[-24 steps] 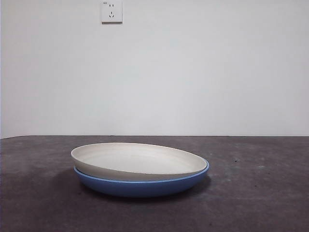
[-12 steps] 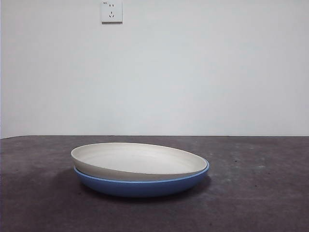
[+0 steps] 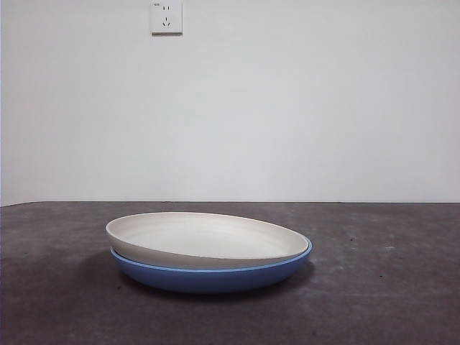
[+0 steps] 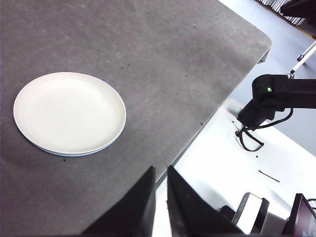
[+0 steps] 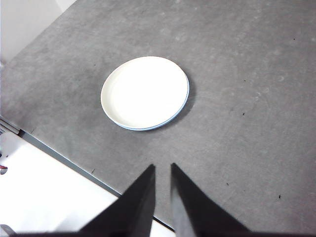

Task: Pick up the white plate, put it on the blue plate, put it on desk

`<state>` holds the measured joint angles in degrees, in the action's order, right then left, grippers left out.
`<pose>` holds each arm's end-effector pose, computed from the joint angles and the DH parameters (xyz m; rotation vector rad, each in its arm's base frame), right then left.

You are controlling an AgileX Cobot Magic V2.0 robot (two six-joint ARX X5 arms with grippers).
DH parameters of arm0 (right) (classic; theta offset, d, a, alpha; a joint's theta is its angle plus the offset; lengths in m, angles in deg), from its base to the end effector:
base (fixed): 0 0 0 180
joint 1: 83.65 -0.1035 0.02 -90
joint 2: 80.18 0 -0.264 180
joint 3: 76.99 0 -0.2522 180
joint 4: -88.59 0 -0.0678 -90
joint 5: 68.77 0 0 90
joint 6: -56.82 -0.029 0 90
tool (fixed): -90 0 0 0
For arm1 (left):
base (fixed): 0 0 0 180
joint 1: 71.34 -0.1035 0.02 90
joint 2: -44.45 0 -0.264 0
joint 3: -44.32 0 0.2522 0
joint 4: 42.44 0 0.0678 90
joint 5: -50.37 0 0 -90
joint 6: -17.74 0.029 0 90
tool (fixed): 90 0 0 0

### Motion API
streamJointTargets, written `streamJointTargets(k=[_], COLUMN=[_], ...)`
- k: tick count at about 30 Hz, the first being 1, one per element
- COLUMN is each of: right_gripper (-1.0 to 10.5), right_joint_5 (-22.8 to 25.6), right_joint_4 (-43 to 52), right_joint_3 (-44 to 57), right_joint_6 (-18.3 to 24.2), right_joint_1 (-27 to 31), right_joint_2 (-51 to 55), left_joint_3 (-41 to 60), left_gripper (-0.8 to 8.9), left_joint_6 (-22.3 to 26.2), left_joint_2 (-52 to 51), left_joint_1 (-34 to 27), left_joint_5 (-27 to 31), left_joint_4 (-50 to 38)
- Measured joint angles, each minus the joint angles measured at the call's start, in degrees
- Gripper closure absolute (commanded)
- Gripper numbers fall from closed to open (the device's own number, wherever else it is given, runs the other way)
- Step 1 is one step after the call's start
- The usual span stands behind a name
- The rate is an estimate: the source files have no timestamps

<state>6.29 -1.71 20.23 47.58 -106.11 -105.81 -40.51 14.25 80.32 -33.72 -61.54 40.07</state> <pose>-0.0038 0.0065 0.3772 0.1125 0.6370 0.5851 0.0335 -0.0395 0.3961 0.0299 0.6366 -0.9888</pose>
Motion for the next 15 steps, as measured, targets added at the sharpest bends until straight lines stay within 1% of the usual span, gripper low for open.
streamJointTargets(k=[15], right_gripper=[9.1], right_joint_5=[0.02], right_joint_4=[0.02], right_joint_3=[0.00], right_joint_6=[0.00], right_joint_1=[0.00], right_joint_2=[0.00], left_joint_3=[0.00], left_gripper=[7.88], left_joint_6=[0.04], left_joint_2=[0.00], left_joint_1=[-0.42], left_joint_5=[-0.02], left_joint_4=[-0.22])
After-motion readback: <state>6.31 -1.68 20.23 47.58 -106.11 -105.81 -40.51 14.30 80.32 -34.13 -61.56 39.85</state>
